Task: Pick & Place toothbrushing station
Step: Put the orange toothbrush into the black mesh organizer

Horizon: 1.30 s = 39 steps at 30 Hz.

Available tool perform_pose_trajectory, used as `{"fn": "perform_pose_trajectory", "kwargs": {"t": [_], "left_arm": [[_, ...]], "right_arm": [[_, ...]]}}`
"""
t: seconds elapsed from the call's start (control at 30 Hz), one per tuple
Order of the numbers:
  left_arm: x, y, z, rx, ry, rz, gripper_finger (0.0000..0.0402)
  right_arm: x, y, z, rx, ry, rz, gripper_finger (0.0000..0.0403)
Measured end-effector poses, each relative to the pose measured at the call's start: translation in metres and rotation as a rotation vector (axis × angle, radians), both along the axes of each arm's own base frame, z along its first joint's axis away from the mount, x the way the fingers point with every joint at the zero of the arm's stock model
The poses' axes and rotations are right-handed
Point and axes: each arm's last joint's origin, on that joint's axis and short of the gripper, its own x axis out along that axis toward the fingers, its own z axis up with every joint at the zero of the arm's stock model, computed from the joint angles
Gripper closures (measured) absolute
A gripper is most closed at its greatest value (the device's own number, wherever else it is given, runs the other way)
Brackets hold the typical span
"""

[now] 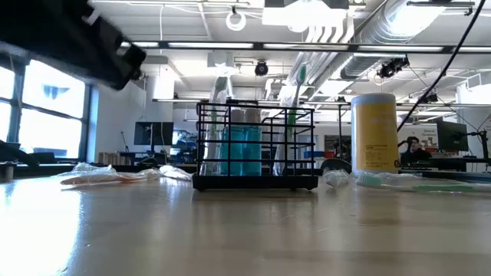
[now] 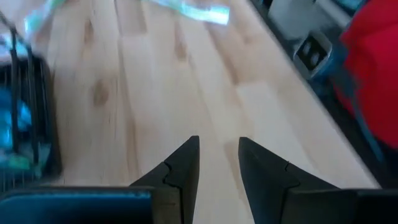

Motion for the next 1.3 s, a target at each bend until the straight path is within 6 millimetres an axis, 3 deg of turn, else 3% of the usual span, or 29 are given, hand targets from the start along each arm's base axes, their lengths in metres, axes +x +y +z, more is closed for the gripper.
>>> {"fn": "perform_pose_trajectory", "kwargs": {"t": [0.13,0.23,0.4,0.6,0.9,1.1,1.3], "left_arm": [[0.004,-0.003,0.012,-0.009,-0.036,-0.005,0.0295],[0.006,-0.004,0.015,-0.024,-0.043,0.0,0.0295],[0.006,-0.004,0.015,-0.088,-0.02,0.037,0.0295],[0.007,-0.004,0.016,-0.09,-0.03,0.057,0.0295],[0.013,-0.001,0.044,-0.108,0.029,0.301,0.0295],[0.006,0.012,0.079,-0.092,0.183,0.546,0.0295],[0.002,0.047,0.093,0.026,0.407,0.692,0.0295]], "right_arm": [[-0.037,0.004,0.013,0.356,-0.135,0.047,0.0209],[-0.054,0.009,0.016,0.661,-0.151,0.054,0.0209],[-0.071,0.025,-0.003,0.953,-0.035,0.037,0.0209],[-0.089,0.042,-0.042,0.967,0.012,-0.048,0.0209],[-0.12,0.043,-0.083,0.807,-0.219,-0.107,0.0209],[-0.132,0.039,-0.106,0.817,-0.377,-0.144,0.0209],[-0.131,0.043,-0.135,0.953,-0.337,-0.195,0.0209]]}}
